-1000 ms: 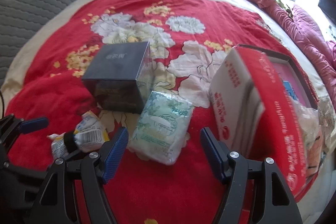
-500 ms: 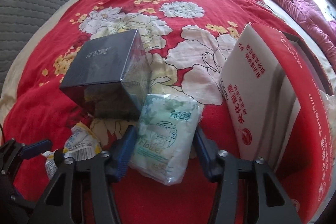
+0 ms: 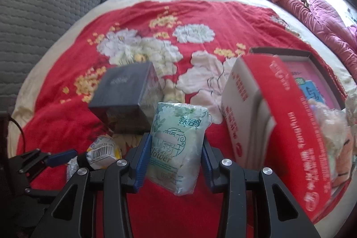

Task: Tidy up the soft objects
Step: 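Carry the snack packet with the left tool while the right tool carries the tissue pack, then lower the snack packet into the tray with left tool while right lowers the tissue pack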

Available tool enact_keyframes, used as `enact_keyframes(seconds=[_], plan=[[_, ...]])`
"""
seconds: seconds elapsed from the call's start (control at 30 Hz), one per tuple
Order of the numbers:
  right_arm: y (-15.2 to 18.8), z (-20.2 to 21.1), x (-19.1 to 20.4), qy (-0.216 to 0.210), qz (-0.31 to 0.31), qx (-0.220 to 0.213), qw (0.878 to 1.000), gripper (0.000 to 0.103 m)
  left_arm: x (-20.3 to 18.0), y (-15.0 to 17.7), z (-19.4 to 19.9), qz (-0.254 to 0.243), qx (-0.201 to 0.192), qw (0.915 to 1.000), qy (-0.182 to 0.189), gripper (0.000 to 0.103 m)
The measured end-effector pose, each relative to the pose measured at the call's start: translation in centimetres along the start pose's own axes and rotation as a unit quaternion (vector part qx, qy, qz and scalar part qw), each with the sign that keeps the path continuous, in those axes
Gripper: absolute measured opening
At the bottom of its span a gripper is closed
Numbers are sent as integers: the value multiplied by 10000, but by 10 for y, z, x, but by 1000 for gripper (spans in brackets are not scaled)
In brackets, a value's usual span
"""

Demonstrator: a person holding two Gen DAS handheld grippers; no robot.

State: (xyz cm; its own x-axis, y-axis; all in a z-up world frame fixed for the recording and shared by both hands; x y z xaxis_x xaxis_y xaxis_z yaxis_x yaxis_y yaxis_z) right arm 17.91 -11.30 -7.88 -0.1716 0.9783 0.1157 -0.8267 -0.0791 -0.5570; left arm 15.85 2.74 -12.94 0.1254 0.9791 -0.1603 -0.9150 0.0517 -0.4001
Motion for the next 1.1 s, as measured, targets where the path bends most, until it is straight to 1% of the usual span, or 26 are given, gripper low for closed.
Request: enact_keyframes(seconds=[0.13,0.23,0.3,0.37,0.53,0.67,0.83,0.9,0.97,1.1], plan=[[-12,39,-8,-145,-65,-406,9990,42,-13,-8,31,-84,-268,9996,32,65],[-22,70,-25,-115,-134,-693,9974,42,-34,-21,53,-244,-485,9984,142,65],[-29,88,-42,-19,-249,-865,9959,42,-53,-32,63,-371,-611,9972,232,65],[-34,105,-65,134,-396,-1020,9939,42,-71,-41,70,-515,-723,9958,228,65],[-30,134,-127,587,-694,-1194,9887,42,-132,-67,75,-914,-826,9915,415,65],[-13,140,-171,810,-866,-1105,9868,42,-189,-83,68,-1256,-788,9871,597,65],[16,130,-210,907,-934,-839,9879,42,-253,-99,48,-1646,-622,9817,724,65],[28,122,-222,856,-968,-792,9884,42,-275,-103,37,-1763,-511,9800,774,65],[38,114,-228,809,-971,-738,9892,42,-293,-105,22,-1846,-339,9794,742,65],[54,95,-235,801,-848,-666,9909,42,-318,-104,1,-2058,-169,9761,680,65]])
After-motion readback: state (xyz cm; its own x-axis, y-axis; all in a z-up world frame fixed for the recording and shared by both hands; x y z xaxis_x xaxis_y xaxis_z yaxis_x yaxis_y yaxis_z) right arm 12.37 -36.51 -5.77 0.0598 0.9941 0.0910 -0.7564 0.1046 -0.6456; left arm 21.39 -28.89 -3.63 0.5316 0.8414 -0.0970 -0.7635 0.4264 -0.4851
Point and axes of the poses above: each gripper's, at about its wrist camera, not at the fingertips, and z roughly against the way its jaws point, x to its left, y to its underside, the point moved 5 cm from there along -z, roughly the way its jaws point, and after that the axes turned 1 degree about -y, right-handed, at the moved point
